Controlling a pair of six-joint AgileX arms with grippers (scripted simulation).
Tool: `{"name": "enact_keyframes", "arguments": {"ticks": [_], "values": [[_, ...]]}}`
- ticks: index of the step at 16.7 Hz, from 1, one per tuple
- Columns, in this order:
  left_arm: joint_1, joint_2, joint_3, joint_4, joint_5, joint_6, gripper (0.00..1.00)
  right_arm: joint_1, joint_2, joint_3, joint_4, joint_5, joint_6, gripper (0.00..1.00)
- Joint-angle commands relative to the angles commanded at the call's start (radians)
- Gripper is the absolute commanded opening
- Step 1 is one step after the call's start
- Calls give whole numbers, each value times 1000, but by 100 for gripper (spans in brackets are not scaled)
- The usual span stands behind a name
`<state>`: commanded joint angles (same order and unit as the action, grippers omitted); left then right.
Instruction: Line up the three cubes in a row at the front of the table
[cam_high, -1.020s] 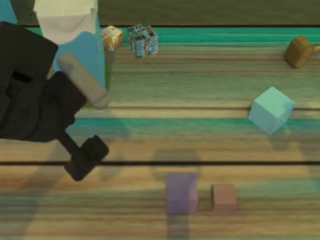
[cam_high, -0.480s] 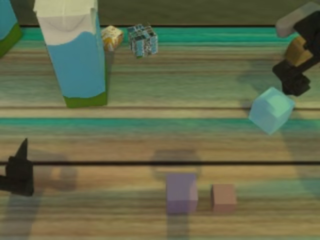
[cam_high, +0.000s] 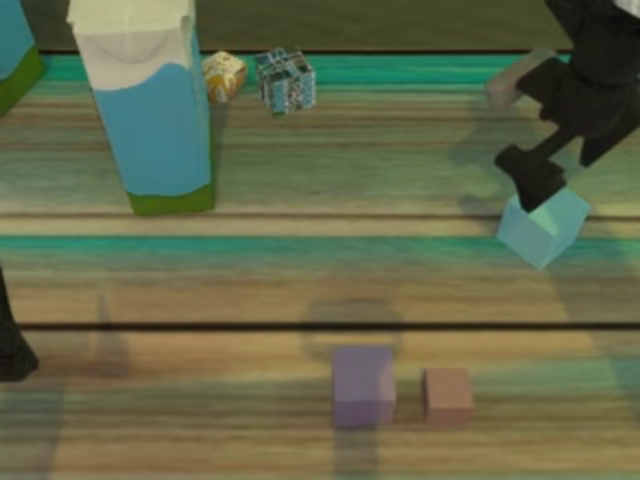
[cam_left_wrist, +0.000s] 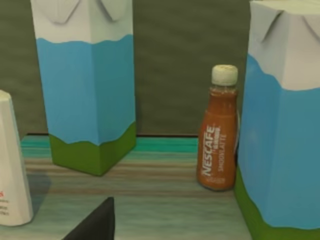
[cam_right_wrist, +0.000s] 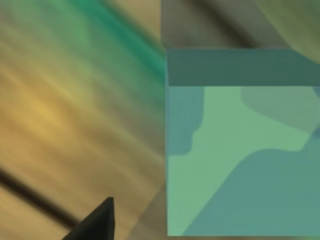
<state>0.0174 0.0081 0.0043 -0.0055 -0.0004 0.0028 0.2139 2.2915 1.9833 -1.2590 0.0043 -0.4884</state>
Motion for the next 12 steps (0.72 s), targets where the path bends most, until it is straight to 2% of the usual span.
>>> {"name": "enact_keyframes", "arguments": {"ticks": [7, 12], "values": [[3, -8, -4, 5, 0, -3, 100, -3, 10, -10, 15, 0, -3, 100], [3, -8, -4, 5, 0, -3, 100, 1, 62, -136, 202, 0, -1, 100]]}}
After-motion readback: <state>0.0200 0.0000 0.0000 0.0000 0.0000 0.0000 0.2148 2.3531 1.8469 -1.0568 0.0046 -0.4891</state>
